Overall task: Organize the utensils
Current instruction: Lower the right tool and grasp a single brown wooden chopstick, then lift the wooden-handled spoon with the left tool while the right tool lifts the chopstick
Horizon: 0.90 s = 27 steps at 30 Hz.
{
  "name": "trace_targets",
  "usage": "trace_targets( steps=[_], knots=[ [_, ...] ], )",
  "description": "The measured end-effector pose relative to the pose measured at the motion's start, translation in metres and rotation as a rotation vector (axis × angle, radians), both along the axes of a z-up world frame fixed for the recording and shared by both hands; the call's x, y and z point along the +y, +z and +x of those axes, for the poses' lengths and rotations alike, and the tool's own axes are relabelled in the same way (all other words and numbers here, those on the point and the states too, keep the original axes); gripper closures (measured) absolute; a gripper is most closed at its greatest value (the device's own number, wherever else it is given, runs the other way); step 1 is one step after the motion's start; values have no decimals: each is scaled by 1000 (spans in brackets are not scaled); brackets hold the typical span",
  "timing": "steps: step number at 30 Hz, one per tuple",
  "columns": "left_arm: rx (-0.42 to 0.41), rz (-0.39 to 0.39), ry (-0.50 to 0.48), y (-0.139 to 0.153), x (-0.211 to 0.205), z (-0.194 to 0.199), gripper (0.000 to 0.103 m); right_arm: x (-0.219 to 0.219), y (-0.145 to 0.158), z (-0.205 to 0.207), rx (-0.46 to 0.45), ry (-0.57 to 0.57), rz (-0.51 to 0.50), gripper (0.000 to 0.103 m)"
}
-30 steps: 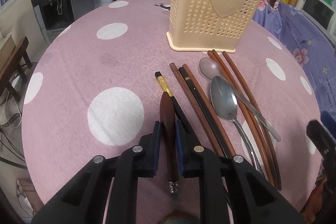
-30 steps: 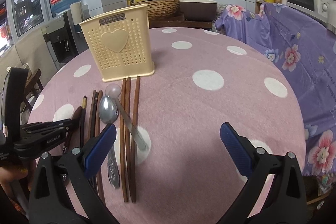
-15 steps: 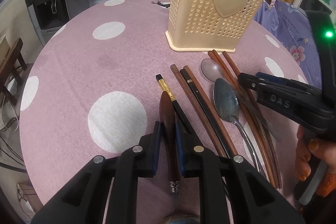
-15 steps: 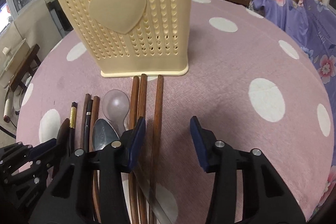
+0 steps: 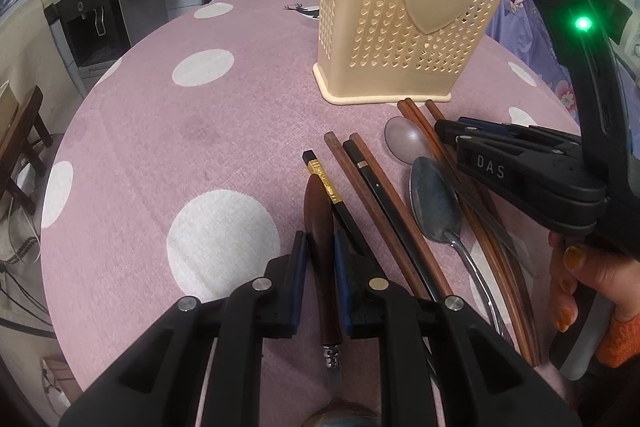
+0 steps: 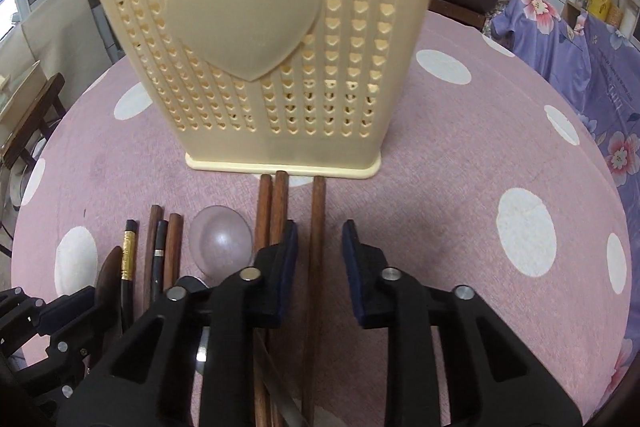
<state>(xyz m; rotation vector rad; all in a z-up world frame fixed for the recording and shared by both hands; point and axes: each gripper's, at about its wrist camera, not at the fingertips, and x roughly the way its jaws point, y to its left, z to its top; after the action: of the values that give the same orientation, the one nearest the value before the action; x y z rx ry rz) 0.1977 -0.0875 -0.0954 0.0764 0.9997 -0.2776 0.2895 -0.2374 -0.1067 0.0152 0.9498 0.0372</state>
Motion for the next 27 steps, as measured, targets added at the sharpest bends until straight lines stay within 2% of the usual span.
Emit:
trace_targets(
  steps=[3,11,15,21,27],
  knots=[
    [-8,9,-4,0,-1,1,88,0,0,-1,5,-2,5,94],
    [-20,32,-12,-1,-3,2,88,-18,0,-6,7,-18,80,96],
    [-16,28,-13,-1,-2,4,88,-36,5,-14,-24,-44,108,96],
    [-68,-33,5,17,9,2,88,-70,36,-37,-164,-120,124,96],
    [-190,-106,33,59,27,-6,88,-93,86,-75,-340,-183,120,96]
  ],
)
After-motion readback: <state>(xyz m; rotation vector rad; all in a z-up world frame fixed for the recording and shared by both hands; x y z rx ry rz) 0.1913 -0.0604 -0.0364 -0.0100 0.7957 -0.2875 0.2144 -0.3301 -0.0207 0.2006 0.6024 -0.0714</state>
